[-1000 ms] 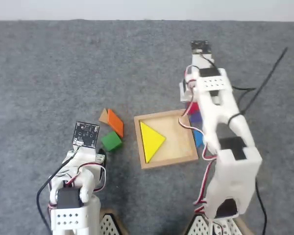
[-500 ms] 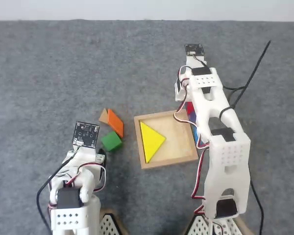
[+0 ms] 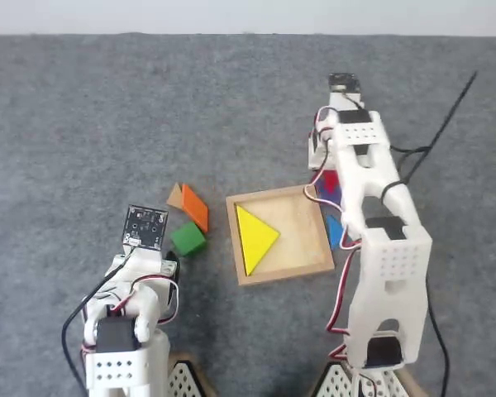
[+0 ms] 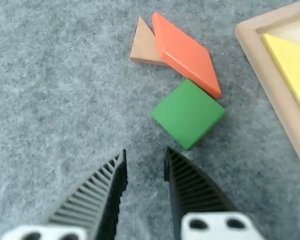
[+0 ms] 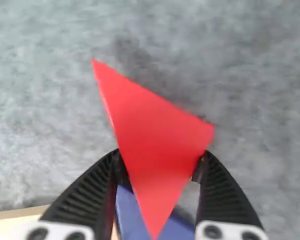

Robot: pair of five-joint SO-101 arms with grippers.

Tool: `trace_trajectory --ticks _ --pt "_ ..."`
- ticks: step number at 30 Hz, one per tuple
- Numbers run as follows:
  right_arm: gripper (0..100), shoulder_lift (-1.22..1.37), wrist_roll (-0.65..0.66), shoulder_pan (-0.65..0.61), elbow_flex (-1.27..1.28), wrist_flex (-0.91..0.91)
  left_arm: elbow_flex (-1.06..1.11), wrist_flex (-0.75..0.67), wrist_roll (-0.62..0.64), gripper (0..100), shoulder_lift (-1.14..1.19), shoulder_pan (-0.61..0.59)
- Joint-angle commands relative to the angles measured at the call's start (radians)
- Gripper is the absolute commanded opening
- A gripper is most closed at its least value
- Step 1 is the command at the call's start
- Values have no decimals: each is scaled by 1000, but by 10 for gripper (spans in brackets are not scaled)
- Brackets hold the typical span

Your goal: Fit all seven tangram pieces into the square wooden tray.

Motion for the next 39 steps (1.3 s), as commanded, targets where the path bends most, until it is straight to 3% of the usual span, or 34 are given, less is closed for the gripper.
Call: trace_trajectory --ticks 1,10,22,28,32,39 --pt "131 -7 -12 91 -20 33 -8 6 15 120 -18 -8" --pt "126 -15 -5 257 -20 104 -8 6 15 120 -18 -8" --pt "101 -15 -5 374 -20 150 -8 6 15 120 -18 -8" --pt "6 -24 -3 366 -34 157 -8 6 15 120 -18 -8" --pt "8 -85 0 340 -38 186 -8 6 15 120 -18 -8" --pt "8 -308 118 143 -38 389 -8 6 15 120 -18 -8"
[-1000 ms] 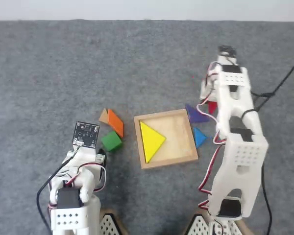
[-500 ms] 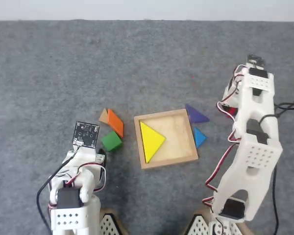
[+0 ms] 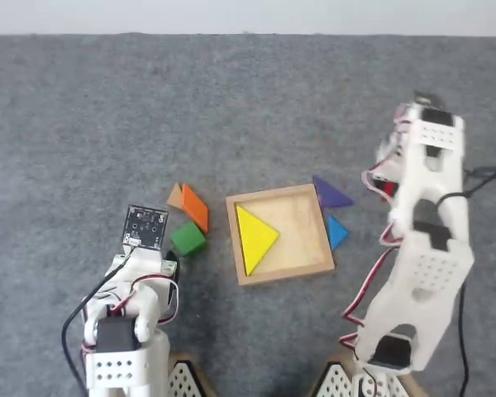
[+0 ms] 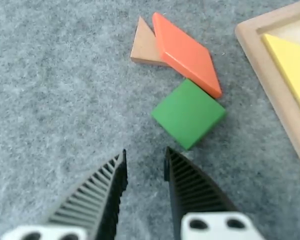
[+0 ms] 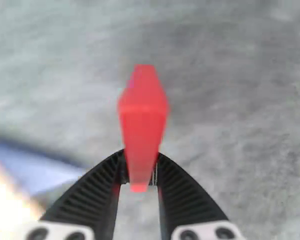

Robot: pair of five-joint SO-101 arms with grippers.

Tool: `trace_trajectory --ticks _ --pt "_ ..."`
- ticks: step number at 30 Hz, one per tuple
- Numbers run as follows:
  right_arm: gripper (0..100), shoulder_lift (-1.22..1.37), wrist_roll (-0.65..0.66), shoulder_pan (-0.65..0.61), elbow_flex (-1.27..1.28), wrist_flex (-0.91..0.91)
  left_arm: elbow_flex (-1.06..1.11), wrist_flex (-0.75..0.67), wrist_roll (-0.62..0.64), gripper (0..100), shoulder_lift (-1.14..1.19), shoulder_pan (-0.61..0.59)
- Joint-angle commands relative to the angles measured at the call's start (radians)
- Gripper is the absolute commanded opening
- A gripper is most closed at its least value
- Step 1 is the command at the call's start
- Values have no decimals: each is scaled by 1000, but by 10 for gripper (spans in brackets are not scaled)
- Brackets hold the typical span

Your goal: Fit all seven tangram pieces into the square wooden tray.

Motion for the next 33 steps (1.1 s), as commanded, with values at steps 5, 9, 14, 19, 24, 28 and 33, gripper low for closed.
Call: trace_trajectory --ticks 5,9,14,19,24,28,33 --pt "8 -300 55 -288 -31 196 -8 6 15 120 -18 -6" --pt "9 -407 54 -464 -6 234 -8 6 15 120 -18 -6" --pt "9 -621 161 -670 290 79 -8 6 15 120 -18 -6" --pt "9 -743 244 -697 600 -137 -8 6 15 120 -18 -6" --pt "9 -713 318 -697 640 -196 -8 6 15 120 -18 -6" --pt "9 -628 324 -728 644 -245 -8 6 15 120 -18 -6" --pt "9 -486 313 -682 641 -329 -8 6 15 120 -18 -6"
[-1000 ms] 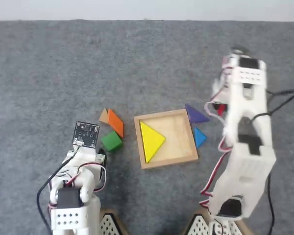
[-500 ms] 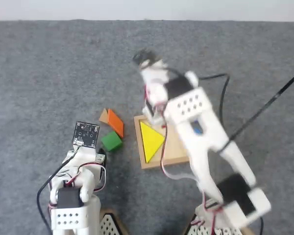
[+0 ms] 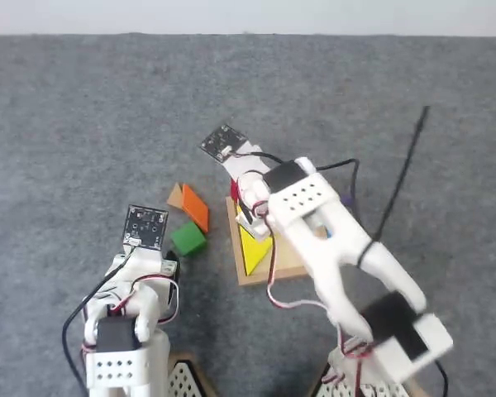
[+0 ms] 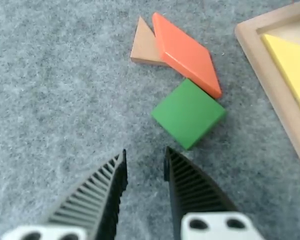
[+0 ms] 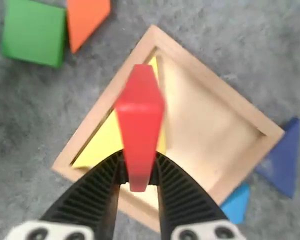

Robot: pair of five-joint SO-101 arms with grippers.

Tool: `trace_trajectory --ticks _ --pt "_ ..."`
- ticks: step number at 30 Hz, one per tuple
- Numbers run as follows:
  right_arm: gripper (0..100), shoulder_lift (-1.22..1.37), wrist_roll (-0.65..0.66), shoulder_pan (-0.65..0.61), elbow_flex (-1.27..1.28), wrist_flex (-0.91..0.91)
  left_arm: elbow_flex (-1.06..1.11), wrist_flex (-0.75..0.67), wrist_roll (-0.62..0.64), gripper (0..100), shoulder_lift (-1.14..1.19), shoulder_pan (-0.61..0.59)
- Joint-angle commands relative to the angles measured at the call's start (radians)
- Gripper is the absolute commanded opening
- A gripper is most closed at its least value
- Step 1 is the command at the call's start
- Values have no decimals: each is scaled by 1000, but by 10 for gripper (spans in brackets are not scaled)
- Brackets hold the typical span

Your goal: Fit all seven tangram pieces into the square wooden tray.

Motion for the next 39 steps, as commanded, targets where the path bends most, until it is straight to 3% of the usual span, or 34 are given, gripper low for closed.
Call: trace_trajectory --ticks 1,39 --pt "9 56 0 51 -8 -70 -8 6 15 120 -18 -6" --pt "9 97 -8 97 3 25 -8 6 15 120 -18 -6"
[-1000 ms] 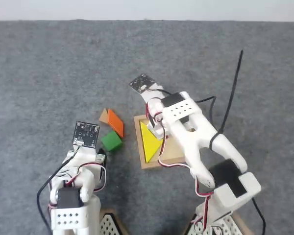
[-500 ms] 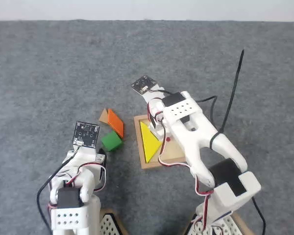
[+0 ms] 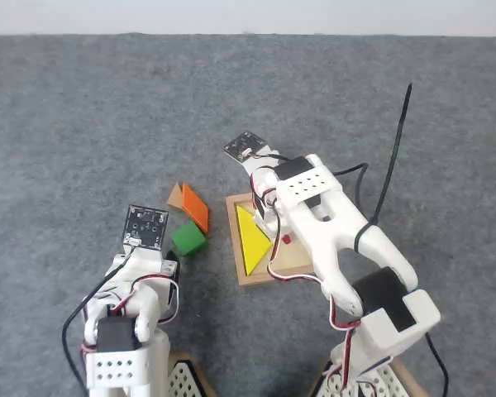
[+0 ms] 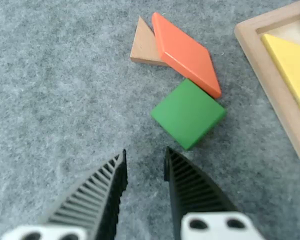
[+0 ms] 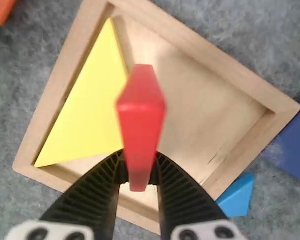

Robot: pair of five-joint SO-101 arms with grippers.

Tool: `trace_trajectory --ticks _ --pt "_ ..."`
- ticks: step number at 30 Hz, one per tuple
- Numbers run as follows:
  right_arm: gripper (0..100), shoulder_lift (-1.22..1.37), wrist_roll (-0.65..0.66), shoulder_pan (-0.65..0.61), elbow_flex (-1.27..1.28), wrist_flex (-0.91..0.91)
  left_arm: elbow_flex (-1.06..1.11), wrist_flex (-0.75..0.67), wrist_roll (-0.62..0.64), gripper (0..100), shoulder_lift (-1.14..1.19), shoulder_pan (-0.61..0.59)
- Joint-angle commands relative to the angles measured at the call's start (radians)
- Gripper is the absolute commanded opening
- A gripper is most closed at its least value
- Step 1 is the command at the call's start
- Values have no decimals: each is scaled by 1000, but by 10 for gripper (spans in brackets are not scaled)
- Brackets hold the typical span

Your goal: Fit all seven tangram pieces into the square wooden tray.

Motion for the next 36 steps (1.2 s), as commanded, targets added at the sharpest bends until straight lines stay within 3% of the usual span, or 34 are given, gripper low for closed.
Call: trace_trajectory --ticks 1,6,20,26,32,36 --pt "9 -15 -8 7 -3 27 -8 6 15 120 -18 -8" --pt "9 -15 -5 7 -11 31 -8 6 15 120 -18 -8" --pt "9 -4 327 8 -135 107 -8 6 15 120 -18 -8" --pt "9 -4 376 10 -137 105 -8 6 15 120 -18 -8" --pt "9 -4 75 10 -135 65 -8 6 15 120 -18 -8" --pt "9 -4 -285 44 -135 30 -8 6 15 120 -18 -8"
